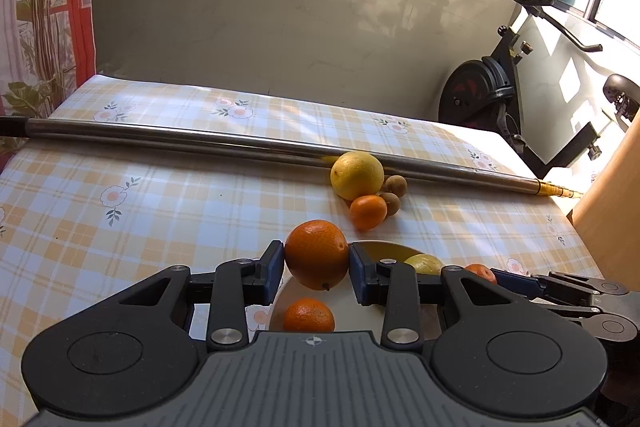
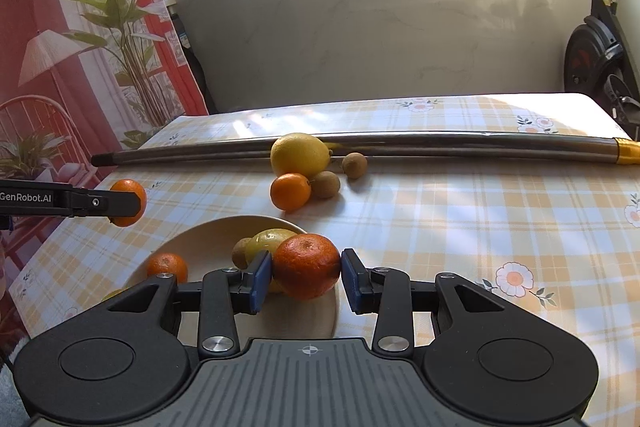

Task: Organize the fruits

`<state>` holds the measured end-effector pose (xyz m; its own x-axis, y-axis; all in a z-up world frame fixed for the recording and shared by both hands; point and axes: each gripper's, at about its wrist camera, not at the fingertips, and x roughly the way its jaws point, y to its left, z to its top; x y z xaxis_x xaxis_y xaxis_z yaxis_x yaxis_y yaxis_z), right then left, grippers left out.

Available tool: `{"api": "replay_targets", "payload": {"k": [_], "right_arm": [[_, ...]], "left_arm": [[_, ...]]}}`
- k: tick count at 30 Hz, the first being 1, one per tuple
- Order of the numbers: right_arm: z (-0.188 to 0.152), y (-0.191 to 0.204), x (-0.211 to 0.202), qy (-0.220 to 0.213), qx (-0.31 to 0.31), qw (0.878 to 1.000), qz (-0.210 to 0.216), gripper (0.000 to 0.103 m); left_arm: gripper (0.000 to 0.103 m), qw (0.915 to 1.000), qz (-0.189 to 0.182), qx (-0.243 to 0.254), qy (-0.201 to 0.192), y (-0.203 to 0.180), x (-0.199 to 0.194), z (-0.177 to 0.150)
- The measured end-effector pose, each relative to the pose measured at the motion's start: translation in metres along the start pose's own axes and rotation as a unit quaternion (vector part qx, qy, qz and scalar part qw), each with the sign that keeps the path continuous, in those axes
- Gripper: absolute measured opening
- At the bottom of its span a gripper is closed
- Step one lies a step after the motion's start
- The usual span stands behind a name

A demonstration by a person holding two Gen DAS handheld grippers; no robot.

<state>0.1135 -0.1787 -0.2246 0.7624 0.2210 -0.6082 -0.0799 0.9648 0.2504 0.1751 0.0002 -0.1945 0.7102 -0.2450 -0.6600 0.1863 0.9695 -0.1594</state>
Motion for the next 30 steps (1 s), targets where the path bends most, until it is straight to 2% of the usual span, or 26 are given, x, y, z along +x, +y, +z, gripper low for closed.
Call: {"api": "replay_targets", "payload": {"k": [13, 30], "right_arm": [[-0.006, 0.008, 0.012, 0.027, -0.011, 1.0, 0.01, 0.035], [-0.003, 0.006, 0.027, 0.035, -0.014, 0.999, 0.01, 0.035]], "left_arm": [[0.037, 0.9992, -0.018, 0.023, 0.027, -0.008, 0.022, -0.007], [0.037, 0.9951, -0.009, 0.078, 0.061, -0.019, 0.051, -0.006]]}}
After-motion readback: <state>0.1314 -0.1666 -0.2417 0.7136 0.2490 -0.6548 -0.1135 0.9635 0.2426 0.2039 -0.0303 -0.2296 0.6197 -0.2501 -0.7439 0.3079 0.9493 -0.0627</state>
